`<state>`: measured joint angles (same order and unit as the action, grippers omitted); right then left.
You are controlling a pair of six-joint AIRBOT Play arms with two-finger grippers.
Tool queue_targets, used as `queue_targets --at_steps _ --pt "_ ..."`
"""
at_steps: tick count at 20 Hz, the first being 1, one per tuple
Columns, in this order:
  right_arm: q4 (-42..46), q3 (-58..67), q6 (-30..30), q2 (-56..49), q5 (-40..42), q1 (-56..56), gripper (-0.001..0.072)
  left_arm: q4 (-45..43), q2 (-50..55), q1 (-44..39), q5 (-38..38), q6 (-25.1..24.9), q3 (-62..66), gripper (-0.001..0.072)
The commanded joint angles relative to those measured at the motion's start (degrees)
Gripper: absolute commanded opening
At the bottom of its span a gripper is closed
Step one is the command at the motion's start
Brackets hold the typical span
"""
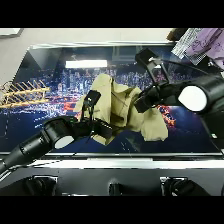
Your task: Fold the clothes and pants, and hang the long-sleeved shirts on hangers.
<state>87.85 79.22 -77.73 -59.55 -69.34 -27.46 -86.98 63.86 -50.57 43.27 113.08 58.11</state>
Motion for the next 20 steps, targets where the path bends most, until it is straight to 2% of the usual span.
queue_targets --at_steps 1,3,4,6,7,9,12,14,16,17,18,19,20 --pt "-0.1 0.1 -0.1 2.0 0.2 0.0 0.0020 -0.2 -0.1 -1.0 -2.3 0.9 -1.6 0.0017" --pt "-1.6 0.1 0.1 2.0 0.2 0.0 0.0019 -0.3 -0.4 0.8 -4.6 0.9 -0.8 0.0050" --pt "-1.7 0.1 0.9 2.0 0.1 0.0 0.0019 -0.3 -0.7 2.3 -4.8 0.9 0.0 0.0153" --pt "-1.7 0.1 3.6 2.0 0.2 0.0 0.0019 -0.2 -2.1 6.5 -3.6 -2.1 2.0 0.0536" --pt "-1.6 0.1 5.9 2.0 0.5 0.0 0.0019 -0.2 -3.1 9.3 -1.9 -4.9 3.4 0.0652" --pt "-1.3 0.1 13.8 1.9 1.4 0.0 0.0020 -0.1 -5.3 15.9 2.3 -10.2 6.7 0.0674" --pt "-2.3 0.0 29.7 1.0 3.1 0.4 0.0020 3.6 -7.1 25.7 5.3 -19.4 11.1 0.0671" --pt "-12.2 0.0 31.8 -0.2 5.2 3.8 0.0020 3.9 -7.0 29.0 6.8 -31.6 11.8 0.0669" --pt "-23.1 0.0 44.0 -2.1 3.8 8.4 0.0020 3.9 -6.5 29.5 10.0 -46.0 11.6 0.0668" --pt "-29.4 0.0 53.4 -3.2 1.6 10.9 0.0021 4.1 -6.2 29.3 10.6 -48.3 11.2 0.0667" --pt "-33.6 0.0 60.3 -4.0 -0.5 12.6 0.0021 4.7 -5.9 29.3 10.2 -50.0 10.5 0.0666" --pt "-36.2 0.0 62.6 -4.9 -2.3 13.8 0.0022 5.3 -5.6 29.3 10.2 -52.6 9.7 0.0665" --pt "-37.0 0.0 62.8 -5.6 -3.9 14.2 0.0022 7.8 -5.5 29.5 9.1 -57.8 8.9 0.0666"
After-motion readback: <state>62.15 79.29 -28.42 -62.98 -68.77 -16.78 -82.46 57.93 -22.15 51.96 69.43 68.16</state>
